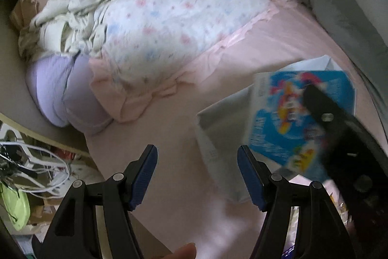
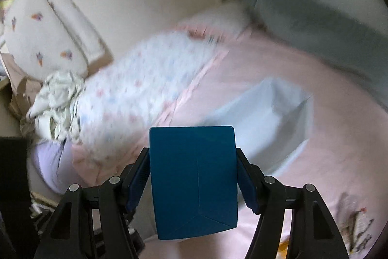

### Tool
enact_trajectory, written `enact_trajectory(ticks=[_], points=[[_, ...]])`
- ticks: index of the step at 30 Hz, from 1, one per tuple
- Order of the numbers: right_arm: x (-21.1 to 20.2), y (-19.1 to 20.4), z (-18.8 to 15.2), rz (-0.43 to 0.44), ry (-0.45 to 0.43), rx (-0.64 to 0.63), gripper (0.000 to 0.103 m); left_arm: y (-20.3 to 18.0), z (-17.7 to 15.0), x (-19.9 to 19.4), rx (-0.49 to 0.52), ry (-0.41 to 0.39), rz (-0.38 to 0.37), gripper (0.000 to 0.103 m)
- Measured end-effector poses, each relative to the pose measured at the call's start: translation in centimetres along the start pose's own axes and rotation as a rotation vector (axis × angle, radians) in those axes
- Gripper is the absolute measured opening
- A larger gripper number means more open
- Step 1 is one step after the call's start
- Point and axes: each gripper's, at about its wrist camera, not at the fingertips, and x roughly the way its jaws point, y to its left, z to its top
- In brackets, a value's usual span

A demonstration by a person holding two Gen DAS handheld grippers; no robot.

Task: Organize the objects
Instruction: 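Carry the blue cartoon box with the right gripper and lower it into the grey bin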

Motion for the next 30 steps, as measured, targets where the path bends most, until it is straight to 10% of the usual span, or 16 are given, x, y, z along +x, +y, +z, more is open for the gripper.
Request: enact_trajectory(ticks=[8,18,26,30], points=[[3.3,1.3,-0.7,0.023,0.083,-0.030,0.067,0.0,-0.2,2.1,-0.024,0.067,0.019,0.068],[4.1,-4.9,-1.4,0.349,0.097,0.370,0.070,-0.4,-0.2,1.9,-0.044,0.066,-0.011,0.068],[2.6,-0.1,-0.6,-0.003,0.124,0.052,0.072,-0.8,-0.2,1.7,-0.067,0.077,-0.100,0.068],[2.0,0.0,-0.6,0.052,0.161,0.083,0.073,-0.6,0.0,1.3,-0.108,0.081,-0.167,0.068]])
